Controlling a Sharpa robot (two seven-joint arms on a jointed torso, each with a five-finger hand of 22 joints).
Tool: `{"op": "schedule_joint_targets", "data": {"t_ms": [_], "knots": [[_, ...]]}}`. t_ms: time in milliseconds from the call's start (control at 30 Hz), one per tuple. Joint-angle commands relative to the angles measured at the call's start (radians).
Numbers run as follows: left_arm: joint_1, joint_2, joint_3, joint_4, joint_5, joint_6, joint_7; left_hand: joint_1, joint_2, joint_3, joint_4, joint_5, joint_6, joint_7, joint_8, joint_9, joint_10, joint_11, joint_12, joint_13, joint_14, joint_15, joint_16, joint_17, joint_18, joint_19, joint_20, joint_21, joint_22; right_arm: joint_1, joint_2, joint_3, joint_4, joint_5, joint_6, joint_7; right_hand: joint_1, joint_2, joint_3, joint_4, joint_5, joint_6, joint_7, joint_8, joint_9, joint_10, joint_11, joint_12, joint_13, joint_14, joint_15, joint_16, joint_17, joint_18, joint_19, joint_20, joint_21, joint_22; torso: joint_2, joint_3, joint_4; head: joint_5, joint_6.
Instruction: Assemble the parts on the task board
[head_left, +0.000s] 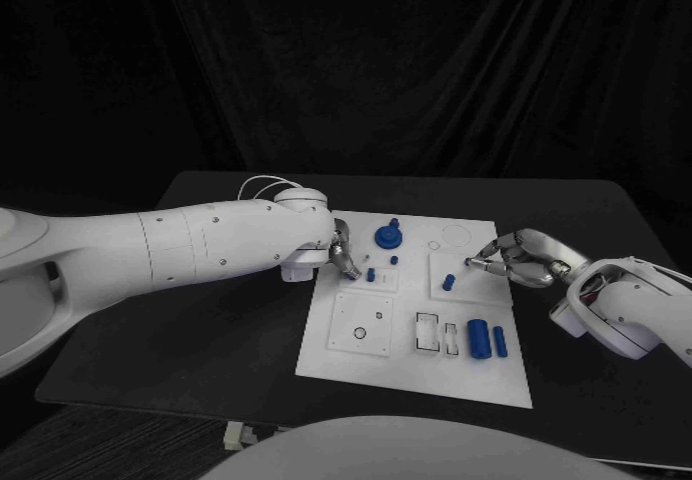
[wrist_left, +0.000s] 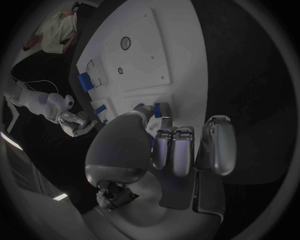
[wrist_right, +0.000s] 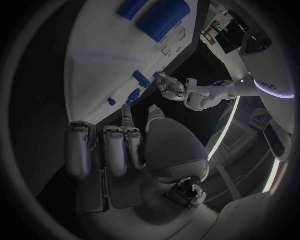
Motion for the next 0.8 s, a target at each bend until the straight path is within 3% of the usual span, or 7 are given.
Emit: {"op": "schedule_joint_targets", "data": {"t_ms": [33,300,367,400,500,600,800], "knots": [[-0.002,0.004,0.000,-0.002,-0.006,0.027,-0.023,-0.002,-0.003,0.006,0.004,-0.033,0.009,0.001,0.007,0.009,0.097,-0.007,0.000,0.256,0.106,-0.010,0.003,0.263,0.015,0.060,-0.007,-0.006,0.204,-0.003,0.000,0.000,0.000,0.000,0.007,-0.006,0.008,0.001,-0.004,-0.002,0.004,-0.004,0.003,-0.001,0.001,0.106,0.009,0.003,0.263,0.104,0.006,0.003,0.263,0.005,0.052,0.008,-0.006,0.224,0.000,0.0003,-0.0001,0.000,0.000],[-0.002,0.008,0.000,-0.009,-0.006,0.032,-0.024,-0.014,-0.001,0.003,0.011,-0.068,0.018,-0.002,0.024,0.030,0.097,-0.009,0.000,0.256,0.106,-0.011,0.003,0.263,0.015,0.061,-0.009,-0.007,0.203,-0.004,0.000,0.000,-0.001,0.000,0.008,-0.006,0.009,0.000,-0.004,-0.002,0.007,-0.004,0.003,-0.001,0.001,0.106,0.009,0.003,0.263,0.104,0.006,0.003,0.263,0.005,0.051,0.008,-0.007,0.224,0.000,0.0000,-0.0002,0.001,0.000],[-0.002,0.010,0.000,-0.012,-0.006,0.033,-0.024,-0.030,0.003,-0.005,0.022,-0.118,0.015,-0.001,0.029,0.044,0.097,-0.009,0.000,0.255,0.106,-0.011,0.003,0.263,0.015,0.061,-0.009,-0.009,0.203,-0.004,0.000,0.000,-0.001,0.000,0.009,-0.006,0.009,0.000,-0.004,-0.002,0.007,-0.004,0.003,-0.001,0.001,0.106,0.009,0.003,0.263,0.104,0.006,0.003,0.263,0.005,0.051,0.008,-0.007,0.224,0.000,0.0001,0.0000,0.001,0.000],[-0.002,0.010,0.000,-0.013,-0.006,0.034,-0.024,-0.042,0.006,-0.012,0.027,-0.159,0.009,0.000,0.027,0.049,0.097,-0.008,0.000,0.255,0.106,-0.010,0.003,0.263,0.015,0.061,-0.008,-0.011,0.203,-0.004,0.000,0.000,-0.001,0.000,0.009,-0.006,0.009,0.000,-0.004,-0.002,0.007,-0.004,0.003,-0.001,0.001,0.106,0.009,0.003,0.263,0.104,0.006,0.003,0.263,0.005,0.051,0.008,-0.007,0.224,0.000,0.0001,-0.0001,0.001,0.000],[-0.002,0.012,0.000,-0.015,-0.006,0.035,-0.024,-0.058,0.011,-0.021,0.031,-0.185,0.003,0.004,0.021,0.050,0.097,-0.005,-0.001,0.255,0.106,-0.009,0.003,0.263,0.015,0.061,-0.008,-0.012,0.202,-0.004,0.000,0.000,-0.001,0.000,0.009,-0.006,0.009,0.000,-0.004,-0.002,0.007,-0.004,0.003,-0.001,0.001,0.106,0.009,0.003,0.263,0.104,0.006,0.003,0.263,0.005,0.051,0.008,-0.007,0.224,0.000,0.0002,0.0000,0.001,0.000],[-0.003,0.013,0.000,-0.016,-0.006,0.035,-0.024,-0.097,0.020,-0.043,0.033,-0.249,-0.011,0.012,-0.001,0.044,0.096,0.001,-0.002,0.254,0.106,-0.004,0.003,0.263,0.016,0.060,-0.004,-0.019,0.201,-0.004,0.000,0.000,-0.001,0.000,0.009,-0.005,0.009,0.000,-0.004,-0.002,0.009,-0.004,0.003,-0.001,0.001,0.106,0.009,0.003,0.263,0.104,0.006,0.003,0.263,0.005,0.051,0.007,-0.007,0.224,0.000,0.0002,-0.0003,0.001,0.000],[-0.003,0.013,0.000,-0.017,-0.006,0.036,-0.024,-0.129,0.027,-0.064,0.034,-0.274,-0.026,0.020,-0.020,0.042,0.095,0.007,-0.003,0.253,0.106,0.001,0.003,0.263,0.017,0.060,0.000,-0.027,0.199,-0.005,0.000,0.000,-0.001,0.000,0.010,-0.005,0.009,0.000,-0.004,-0.002,0.009,-0.004,0.003,-0.001,0.001,0.106,0.009,0.003,0.263,0.104,0.006,0.003,0.263,0.005,0.051,0.007,-0.007,0.224,0.000,0.0002,-0.0002,0.001,0.000]]}}
